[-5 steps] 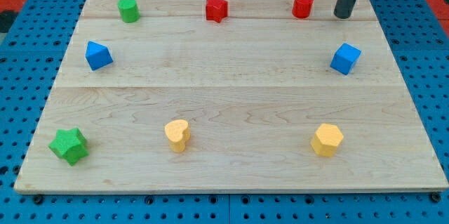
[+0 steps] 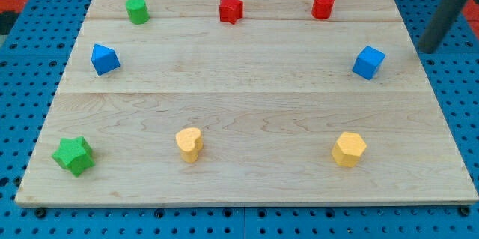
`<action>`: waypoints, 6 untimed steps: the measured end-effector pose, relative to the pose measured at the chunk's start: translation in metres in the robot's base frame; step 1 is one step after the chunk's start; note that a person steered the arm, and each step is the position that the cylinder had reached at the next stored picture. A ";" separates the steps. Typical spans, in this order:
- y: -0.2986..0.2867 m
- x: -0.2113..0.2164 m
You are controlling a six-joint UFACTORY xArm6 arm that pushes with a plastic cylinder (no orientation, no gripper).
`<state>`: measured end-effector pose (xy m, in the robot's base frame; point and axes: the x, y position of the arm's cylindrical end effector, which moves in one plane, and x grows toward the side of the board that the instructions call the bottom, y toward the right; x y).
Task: Move the blue cube towards the bottom center
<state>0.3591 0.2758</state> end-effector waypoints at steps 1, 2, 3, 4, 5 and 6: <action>-0.070 0.021; -0.078 0.043; -0.085 0.065; -0.165 0.065; -0.204 0.079; -0.168 0.106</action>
